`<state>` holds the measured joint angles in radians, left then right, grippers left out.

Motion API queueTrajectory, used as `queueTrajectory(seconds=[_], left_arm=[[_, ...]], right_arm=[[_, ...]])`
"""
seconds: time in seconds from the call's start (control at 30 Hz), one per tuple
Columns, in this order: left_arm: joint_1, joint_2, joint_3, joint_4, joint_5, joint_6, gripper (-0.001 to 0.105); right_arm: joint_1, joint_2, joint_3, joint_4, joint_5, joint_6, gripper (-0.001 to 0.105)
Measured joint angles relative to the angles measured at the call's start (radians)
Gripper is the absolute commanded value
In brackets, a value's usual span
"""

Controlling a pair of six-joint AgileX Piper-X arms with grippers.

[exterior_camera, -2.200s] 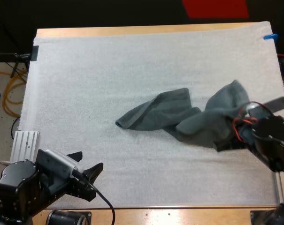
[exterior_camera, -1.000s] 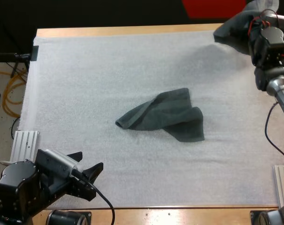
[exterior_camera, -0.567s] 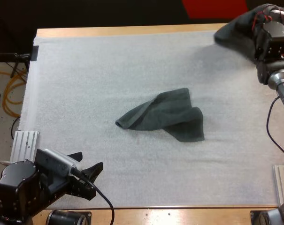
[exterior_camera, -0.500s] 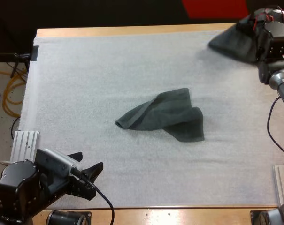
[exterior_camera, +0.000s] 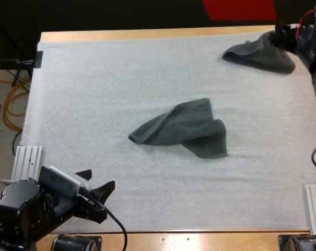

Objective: Pick towel from pile fold and stack

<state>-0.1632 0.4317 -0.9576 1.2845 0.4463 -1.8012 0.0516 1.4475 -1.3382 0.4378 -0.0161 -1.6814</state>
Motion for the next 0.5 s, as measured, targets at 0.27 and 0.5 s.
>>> queueTrajectory(seconds=[0.27, 0.5], left_arm=[[0.000, 0.000, 0.000, 0.000, 0.000, 0.000, 0.061], [0.000, 0.000, 0.000, 0.000, 0.000, 0.000, 0.061]], right_arm=[[0.000, -0.173, 0.008, 0.383, -0.114, 0.015, 0.070], [0.000, -0.301, 0.191, 0.468, -0.203, 0.009, 0.070]])
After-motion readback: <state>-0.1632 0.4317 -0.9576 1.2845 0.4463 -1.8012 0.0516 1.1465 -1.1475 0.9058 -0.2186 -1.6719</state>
